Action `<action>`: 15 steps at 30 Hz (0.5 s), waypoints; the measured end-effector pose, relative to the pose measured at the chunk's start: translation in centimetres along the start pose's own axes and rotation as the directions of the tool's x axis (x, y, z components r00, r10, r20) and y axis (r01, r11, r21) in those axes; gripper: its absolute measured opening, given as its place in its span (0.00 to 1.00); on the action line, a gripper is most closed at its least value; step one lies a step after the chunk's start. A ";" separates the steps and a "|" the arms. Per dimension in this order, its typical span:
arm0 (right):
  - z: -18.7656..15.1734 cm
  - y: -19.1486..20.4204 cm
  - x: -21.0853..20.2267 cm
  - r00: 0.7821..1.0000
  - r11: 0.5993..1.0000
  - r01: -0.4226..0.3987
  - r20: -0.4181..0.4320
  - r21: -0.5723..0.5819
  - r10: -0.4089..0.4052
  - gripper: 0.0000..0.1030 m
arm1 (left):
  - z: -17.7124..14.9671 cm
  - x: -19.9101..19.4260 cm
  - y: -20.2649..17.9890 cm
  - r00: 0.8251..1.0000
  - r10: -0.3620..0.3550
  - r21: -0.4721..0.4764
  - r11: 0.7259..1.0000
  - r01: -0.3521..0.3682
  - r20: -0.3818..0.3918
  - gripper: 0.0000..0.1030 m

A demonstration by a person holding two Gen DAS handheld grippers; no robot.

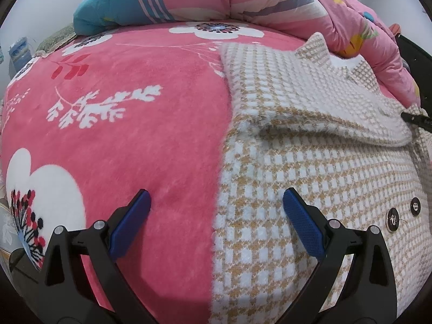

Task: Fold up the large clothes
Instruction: 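Fold the held sleeve across the cardigan front with the right tool, then open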

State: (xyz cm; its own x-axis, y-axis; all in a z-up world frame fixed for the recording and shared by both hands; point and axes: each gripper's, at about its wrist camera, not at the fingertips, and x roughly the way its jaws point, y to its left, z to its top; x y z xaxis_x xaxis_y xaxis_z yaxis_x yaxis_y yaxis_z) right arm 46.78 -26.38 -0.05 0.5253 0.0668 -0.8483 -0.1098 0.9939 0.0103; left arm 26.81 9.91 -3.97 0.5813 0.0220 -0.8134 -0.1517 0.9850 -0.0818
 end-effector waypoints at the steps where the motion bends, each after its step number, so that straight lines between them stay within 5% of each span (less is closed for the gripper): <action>1: -0.3 -0.3 1.1 0.999 1.000 0.013 -0.045 0.002 -0.012 0.17 | 0.0 0.0 0.0 1.000 0.000 0.001 1.000 0.000 -0.001 0.92; 6: -0.6 -0.2 -0.1 0.998 0.999 0.046 -0.053 0.001 -0.046 0.43 | 1.0 -1.9 0.2 0.999 -0.014 0.024 1.000 0.013 0.031 0.92; 9: -0.5 1.3 -2.8 1.000 0.998 -0.011 0.011 -0.054 0.012 0.74 | 3.2 -4.3 -0.3 0.993 -0.033 0.049 0.998 0.028 0.117 0.92; 12: -0.1 3.9 -3.1 0.998 0.990 -0.014 0.050 -0.139 0.022 0.78 | 6.4 -4.4 -2.1 0.988 -0.053 0.072 0.996 0.043 0.148 0.92; 15: -0.3 5.2 -0.9 0.999 0.989 0.000 0.036 -0.150 0.005 0.79 | 9.1 -1.0 -5.0 0.991 -0.112 0.085 0.991 0.105 0.078 0.92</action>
State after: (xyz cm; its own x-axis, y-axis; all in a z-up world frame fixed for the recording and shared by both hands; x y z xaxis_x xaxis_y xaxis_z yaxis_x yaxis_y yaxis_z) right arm 45.48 -21.29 0.57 0.5546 0.0751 -0.8287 -0.2351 0.9695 -0.0695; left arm 34.25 6.49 2.53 0.6551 -0.0753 -0.7518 -0.0209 0.9928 -0.1176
